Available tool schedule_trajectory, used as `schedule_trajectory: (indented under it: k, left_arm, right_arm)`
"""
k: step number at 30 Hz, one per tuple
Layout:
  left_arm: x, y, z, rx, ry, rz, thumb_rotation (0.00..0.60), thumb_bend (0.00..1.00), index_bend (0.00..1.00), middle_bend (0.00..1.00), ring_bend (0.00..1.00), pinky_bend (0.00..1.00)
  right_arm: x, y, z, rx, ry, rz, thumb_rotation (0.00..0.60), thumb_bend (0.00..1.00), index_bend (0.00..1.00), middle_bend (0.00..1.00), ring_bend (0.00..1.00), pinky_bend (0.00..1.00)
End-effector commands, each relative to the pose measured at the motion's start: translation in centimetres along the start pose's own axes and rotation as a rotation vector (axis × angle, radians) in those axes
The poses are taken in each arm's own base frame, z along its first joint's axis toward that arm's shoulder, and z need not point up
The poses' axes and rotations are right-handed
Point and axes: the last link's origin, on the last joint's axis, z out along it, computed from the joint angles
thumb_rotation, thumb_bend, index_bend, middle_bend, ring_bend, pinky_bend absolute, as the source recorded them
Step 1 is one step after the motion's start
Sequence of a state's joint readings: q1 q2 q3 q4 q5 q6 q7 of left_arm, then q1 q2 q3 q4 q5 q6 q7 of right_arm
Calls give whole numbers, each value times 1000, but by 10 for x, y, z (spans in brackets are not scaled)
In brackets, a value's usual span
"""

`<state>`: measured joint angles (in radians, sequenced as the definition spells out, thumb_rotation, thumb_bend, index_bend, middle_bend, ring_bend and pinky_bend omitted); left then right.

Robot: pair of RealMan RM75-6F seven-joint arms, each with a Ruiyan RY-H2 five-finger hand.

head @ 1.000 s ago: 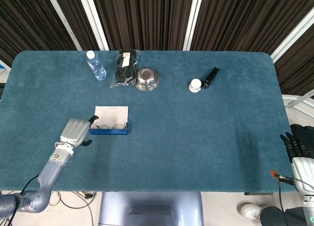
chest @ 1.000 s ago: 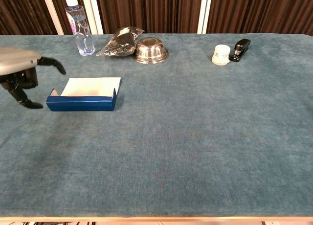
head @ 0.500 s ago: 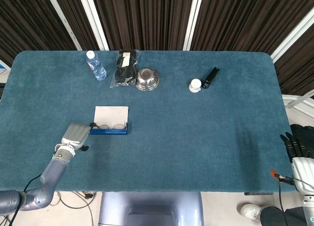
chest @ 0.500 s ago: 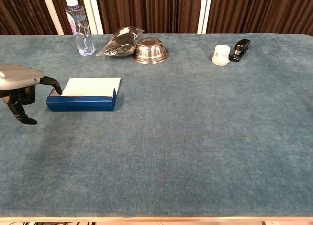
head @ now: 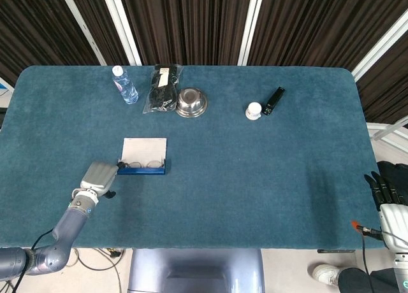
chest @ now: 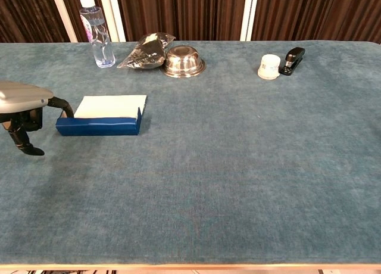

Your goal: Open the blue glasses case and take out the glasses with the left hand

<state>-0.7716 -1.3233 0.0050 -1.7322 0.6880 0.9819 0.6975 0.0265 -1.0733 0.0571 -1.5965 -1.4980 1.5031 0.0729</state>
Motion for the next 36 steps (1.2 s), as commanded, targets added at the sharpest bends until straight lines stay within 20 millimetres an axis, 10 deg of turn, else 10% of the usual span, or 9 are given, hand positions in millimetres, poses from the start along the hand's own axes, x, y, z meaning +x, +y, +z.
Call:
schedule_trajectory:
  k: [1, 36]
  left_arm:
    - [-2, -3, -8, -3, -8, 0, 600, 185, 268, 980, 869, 883]
    - [1, 77, -37, -272, -93, 76, 600, 185, 277, 981, 869, 883]
  right_arm:
    - [0, 0, 0, -1, -1, 0, 600, 155, 0, 0, 0, 213]
    - [0, 0, 1, -5, -2, 3, 600, 154, 0, 0, 0, 213]
